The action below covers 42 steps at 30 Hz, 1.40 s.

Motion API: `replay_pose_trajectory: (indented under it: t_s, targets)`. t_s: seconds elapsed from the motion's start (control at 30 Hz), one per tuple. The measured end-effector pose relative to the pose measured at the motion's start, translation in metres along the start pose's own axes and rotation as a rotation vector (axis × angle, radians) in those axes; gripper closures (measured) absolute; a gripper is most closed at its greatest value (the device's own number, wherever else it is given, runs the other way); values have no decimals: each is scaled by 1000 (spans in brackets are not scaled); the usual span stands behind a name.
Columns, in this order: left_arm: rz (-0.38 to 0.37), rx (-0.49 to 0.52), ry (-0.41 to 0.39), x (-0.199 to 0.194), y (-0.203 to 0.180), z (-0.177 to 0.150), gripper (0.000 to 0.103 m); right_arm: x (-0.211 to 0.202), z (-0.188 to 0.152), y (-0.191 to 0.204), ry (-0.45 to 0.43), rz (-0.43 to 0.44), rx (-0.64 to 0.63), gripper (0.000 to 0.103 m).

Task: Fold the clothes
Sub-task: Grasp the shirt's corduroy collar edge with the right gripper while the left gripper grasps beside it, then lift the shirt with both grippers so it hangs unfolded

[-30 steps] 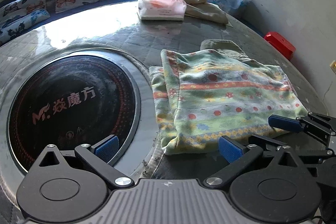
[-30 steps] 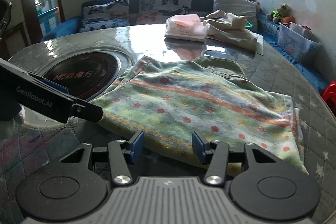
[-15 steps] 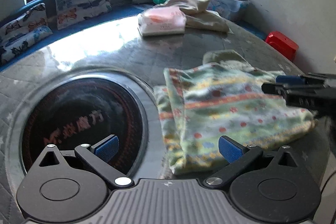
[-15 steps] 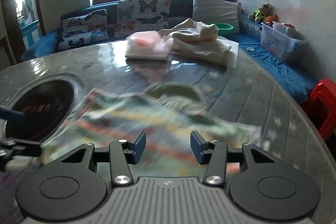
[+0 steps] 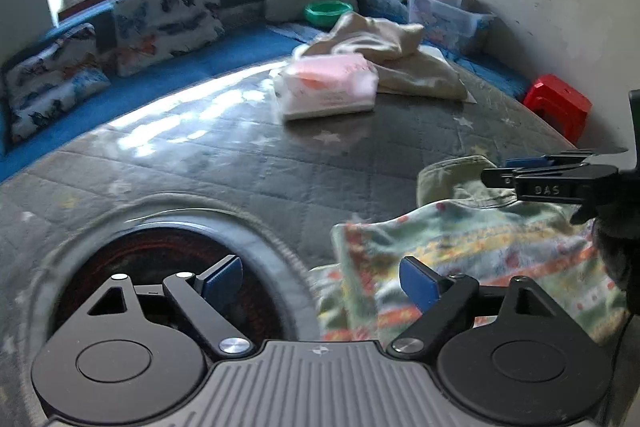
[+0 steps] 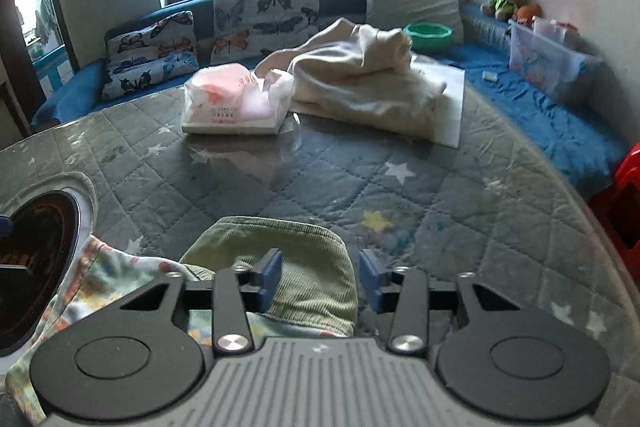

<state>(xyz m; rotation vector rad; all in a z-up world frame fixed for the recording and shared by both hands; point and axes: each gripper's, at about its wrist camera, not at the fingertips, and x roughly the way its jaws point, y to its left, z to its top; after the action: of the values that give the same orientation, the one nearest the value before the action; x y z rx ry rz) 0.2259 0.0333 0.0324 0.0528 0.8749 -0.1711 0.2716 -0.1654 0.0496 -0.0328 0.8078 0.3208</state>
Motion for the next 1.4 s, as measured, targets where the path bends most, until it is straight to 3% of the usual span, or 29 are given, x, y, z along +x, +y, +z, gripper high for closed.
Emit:
replay_pose_trajectory:
  t_s: [0.13, 0.2, 0.3, 0.4, 0.43, 0.47, 0.5, 0.57, 0.6, 0.67, 0.7, 0.8, 0.97, 1.17, 1.27, 1.4]
  targets:
    - [18, 11, 16, 25, -4, 8, 15, 8, -2, -4, 19, 14, -5, 83]
    - [-8, -3, 26, 35, -2, 11, 15, 6, -2, -6, 18, 16, -1, 92]
    - [-38, -29, 39, 45, 2, 12, 18, 2, -2, -9, 10, 14, -3, 95]
    - [-80, -33, 55, 51, 0, 11, 33, 2, -2, -11, 9, 3, -10, 92]
    - [-96, -33, 62, 53, -1, 10, 50, 3, -1, -12, 13, 7, -9, 91]
    - [-118, -38, 67, 54, -1, 9, 60, 3, -2, -12, 15, 9, -8, 89]
    - [-123, -38, 61, 54, -1, 9, 59, 5, -2, -12, 16, 3, -11, 80]
    - [-142, -37, 57, 54, -1, 8, 78, 7, -2, -13, 15, 2, -10, 72]
    - [-150, -36, 56, 54, -1, 8, 81, 9, -2, -14, 16, 7, -3, 72]
    - [-160, -29, 50, 53, -2, 10, 91, 11, -3, -12, 18, 13, -5, 78]
    - [-162, -28, 47, 52, -2, 10, 92, 11, -2, -12, 20, 18, -6, 91]
    - [-169, -32, 28, 47, -1, 12, 95, 2, 4, -4, -6, 24, -36, 99]
    - [-165, -45, -76, 15, 6, 32, 96, -42, 36, 6, -168, 38, -27, 100]
    - [-167, -39, -292, -60, 11, 70, 96, -138, 83, 29, -493, 83, -67, 100]
    - [-183, -36, -392, -102, 13, 79, 96, -184, 85, 40, -631, 114, -106, 100]
    - [-188, 11, -449, -139, 13, 70, 96, -224, 67, 47, -701, 158, -159, 100]
